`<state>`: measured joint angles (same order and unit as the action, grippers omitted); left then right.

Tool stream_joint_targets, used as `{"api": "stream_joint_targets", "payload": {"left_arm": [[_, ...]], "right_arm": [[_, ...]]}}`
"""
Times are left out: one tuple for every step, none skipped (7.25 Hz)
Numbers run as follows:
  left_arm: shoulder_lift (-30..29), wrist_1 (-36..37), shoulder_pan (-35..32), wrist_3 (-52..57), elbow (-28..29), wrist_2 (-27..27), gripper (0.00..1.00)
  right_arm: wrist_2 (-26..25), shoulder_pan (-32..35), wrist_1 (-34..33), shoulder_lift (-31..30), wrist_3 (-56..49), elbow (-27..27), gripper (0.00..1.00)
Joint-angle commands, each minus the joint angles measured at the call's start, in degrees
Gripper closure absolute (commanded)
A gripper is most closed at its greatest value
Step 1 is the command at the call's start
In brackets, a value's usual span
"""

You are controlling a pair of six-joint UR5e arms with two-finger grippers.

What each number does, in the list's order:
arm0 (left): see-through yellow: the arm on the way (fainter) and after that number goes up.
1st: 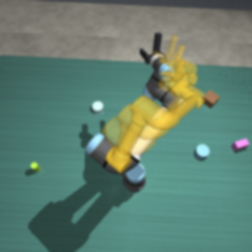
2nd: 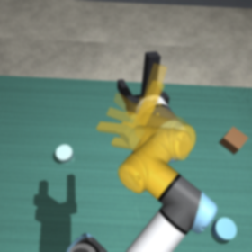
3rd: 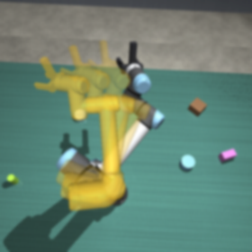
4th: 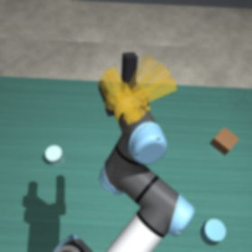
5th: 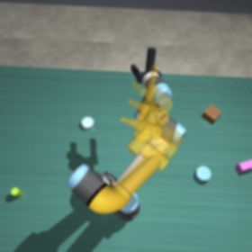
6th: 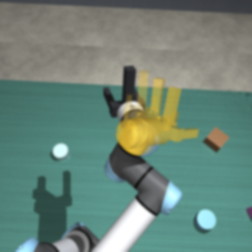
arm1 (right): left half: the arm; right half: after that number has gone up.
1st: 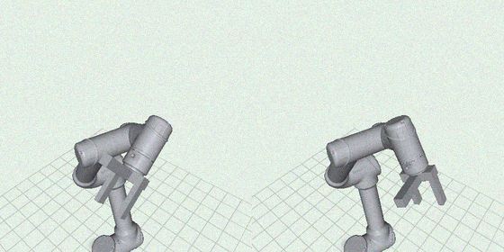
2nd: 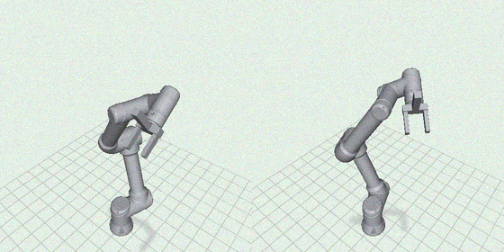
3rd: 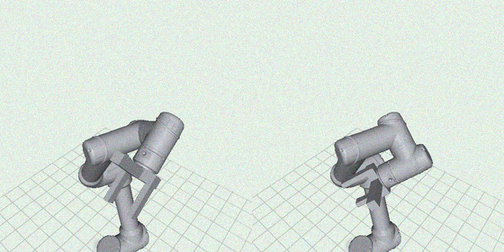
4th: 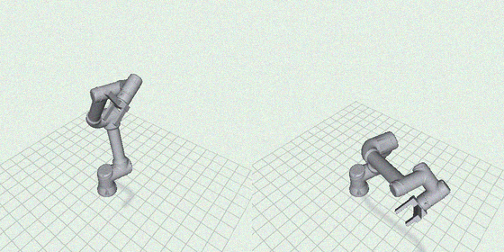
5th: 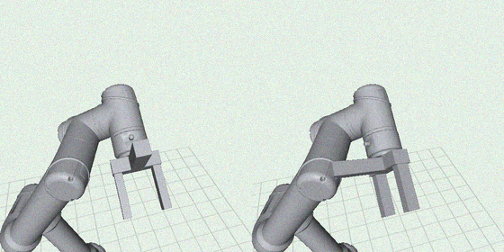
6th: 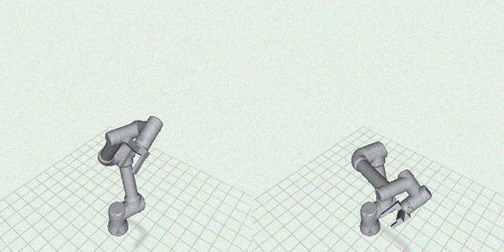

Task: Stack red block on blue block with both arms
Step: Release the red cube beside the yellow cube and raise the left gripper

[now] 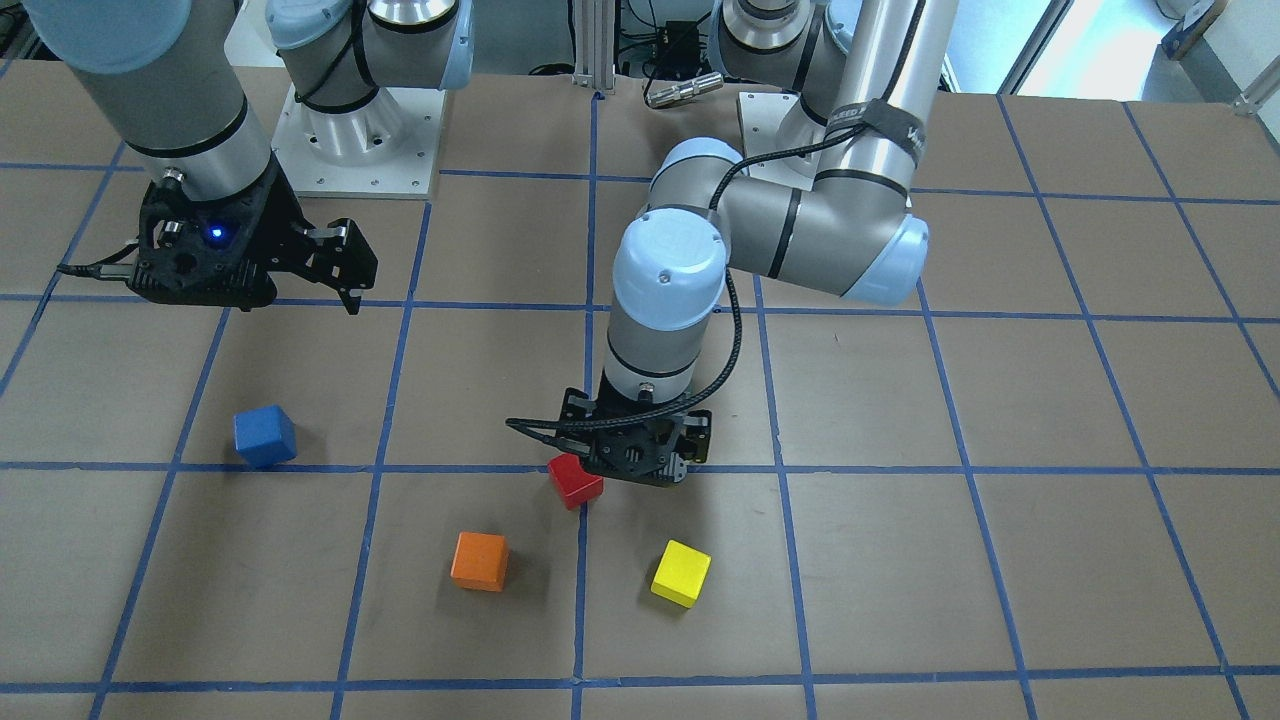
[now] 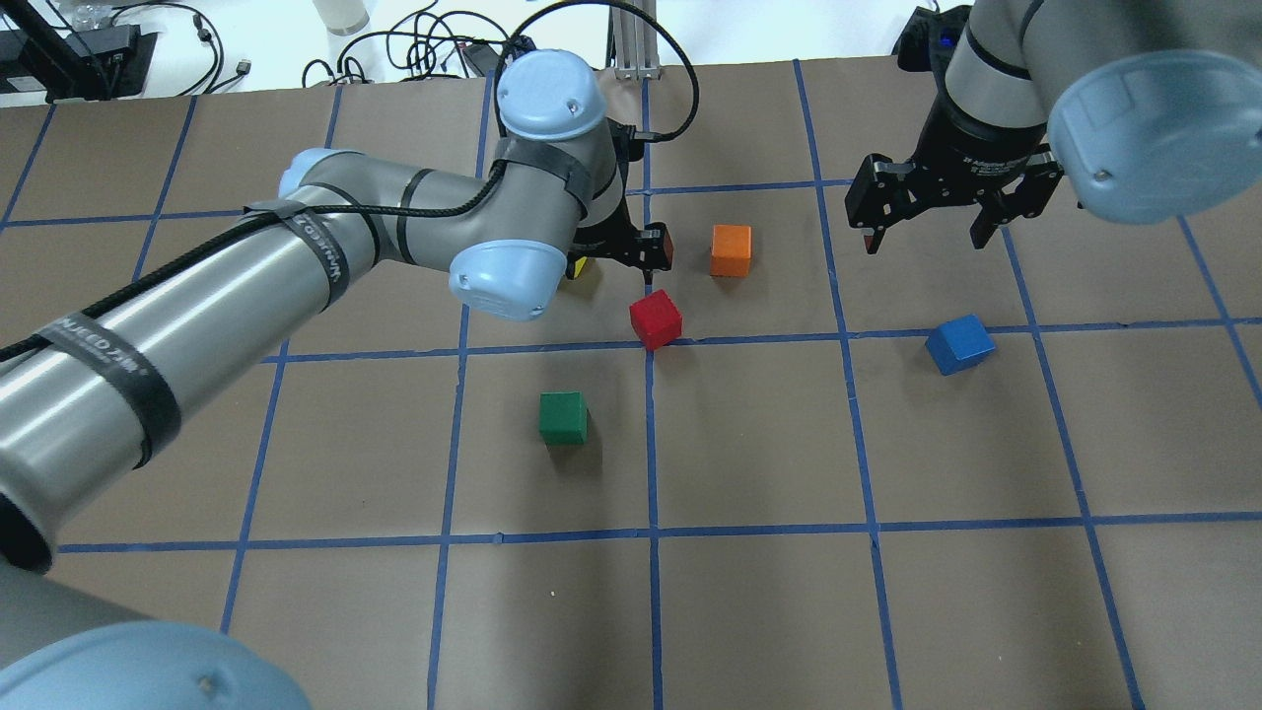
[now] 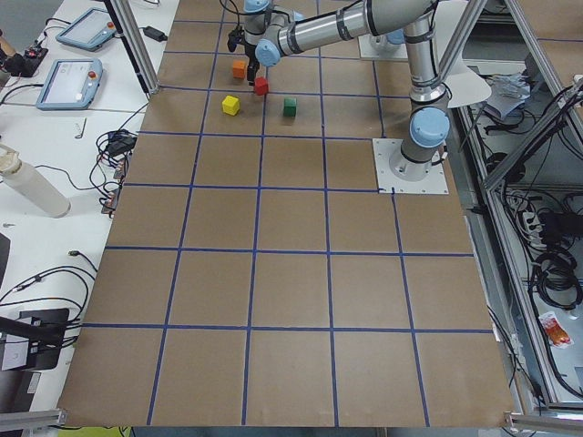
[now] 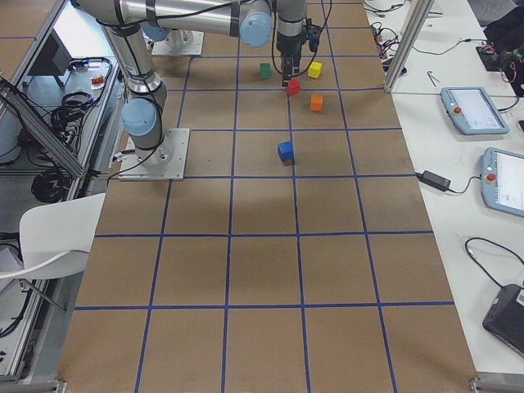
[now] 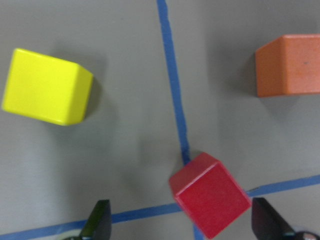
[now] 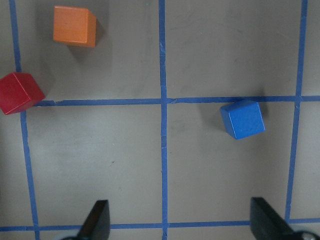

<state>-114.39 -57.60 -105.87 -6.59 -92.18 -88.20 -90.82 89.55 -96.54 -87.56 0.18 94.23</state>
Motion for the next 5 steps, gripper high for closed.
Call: {"api": "stream_joint_targets", "payload": {"left_arm": [[7.65, -9.15, 6.79, 10.05, -0.1, -0.31, 0.0], [11.69, -13.46, 9.95, 15.93, -0.19, -0.57, 0.0], [16.0, -17.94, 12.6, 18.86, -0.19, -0.57, 0.0], [20.48, -21.72, 14.54, 20.72, -0.19, -0.66, 0.0], [24.26, -22.63, 16.3, 21.43, -0.19, -0.66, 0.0]], "right_arm": [[0.56, 0.01, -0.57, 0.2, 0.87, -0.02, 0.0], [0.47, 0.19, -2.49, 0.11, 0.53, -0.28, 0.0], [1.6, 0.8, -3.21, 0.98, 0.7, -0.1, 0.0], [3.79, 1.5, -5.74, 4.04, 0.7, -0.8, 0.0], [3.2, 3.42, -8.29, 5.63, 0.7, -1.5, 0.0]]}}
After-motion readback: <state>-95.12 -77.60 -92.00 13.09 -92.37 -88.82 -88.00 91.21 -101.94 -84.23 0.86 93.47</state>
